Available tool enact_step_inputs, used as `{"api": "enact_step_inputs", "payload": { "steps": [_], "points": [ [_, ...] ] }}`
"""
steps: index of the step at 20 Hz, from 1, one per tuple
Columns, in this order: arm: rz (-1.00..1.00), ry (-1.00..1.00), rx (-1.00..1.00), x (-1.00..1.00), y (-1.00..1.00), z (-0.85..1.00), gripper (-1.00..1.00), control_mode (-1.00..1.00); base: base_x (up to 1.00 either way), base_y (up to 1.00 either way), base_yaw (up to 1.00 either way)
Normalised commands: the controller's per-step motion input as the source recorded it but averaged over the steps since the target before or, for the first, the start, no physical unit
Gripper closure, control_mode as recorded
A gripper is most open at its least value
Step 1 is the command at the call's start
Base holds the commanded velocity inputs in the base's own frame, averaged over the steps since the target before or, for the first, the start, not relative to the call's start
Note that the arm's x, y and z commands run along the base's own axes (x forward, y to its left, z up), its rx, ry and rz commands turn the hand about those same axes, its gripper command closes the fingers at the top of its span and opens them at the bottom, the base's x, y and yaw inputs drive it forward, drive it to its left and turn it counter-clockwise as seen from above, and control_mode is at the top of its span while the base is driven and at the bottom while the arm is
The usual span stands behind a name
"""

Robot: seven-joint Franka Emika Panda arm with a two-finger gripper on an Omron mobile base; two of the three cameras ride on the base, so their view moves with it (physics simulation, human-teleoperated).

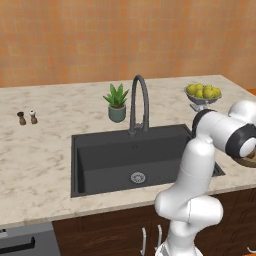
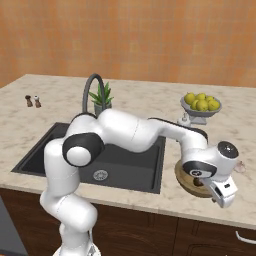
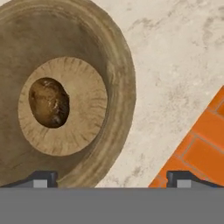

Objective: Pick the mushroom from the sink and place it in the bowl. Then pick the bowl and place it in the microwave. Then close the microwave door and press the start button.

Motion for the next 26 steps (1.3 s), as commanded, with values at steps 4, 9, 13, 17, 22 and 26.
{"api": "enact_step_inputs", "payload": {
  "steps": [4, 9, 13, 17, 22, 26],
  "points": [
    [-0.09, 0.00, 0.10, 0.15, 0.04, -0.11, -1.00, -1.00, 0.00, 0.00, 0.00],
    [-0.09, 0.00, 0.06, 0.11, 0.00, -0.24, -1.00, -1.00, 0.00, 0.00, 0.00],
    [-0.07, 0.00, 0.02, 0.24, -0.03, -0.29, -1.00, -1.00, 0.00, 0.00, 0.00],
    [-0.06, 0.00, 0.00, 0.14, 0.00, -0.27, -1.00, -1.00, 0.00, 0.00, 0.00],
    [-0.04, 0.00, 0.01, 0.01, 0.00, -0.19, 1.00, -1.00, 0.00, 0.00, 0.00],
    [-0.04, -0.05, 0.01, -0.03, 0.00, -0.02, 1.00, -1.00, 0.00, 0.00, 0.00]
  ]
}}
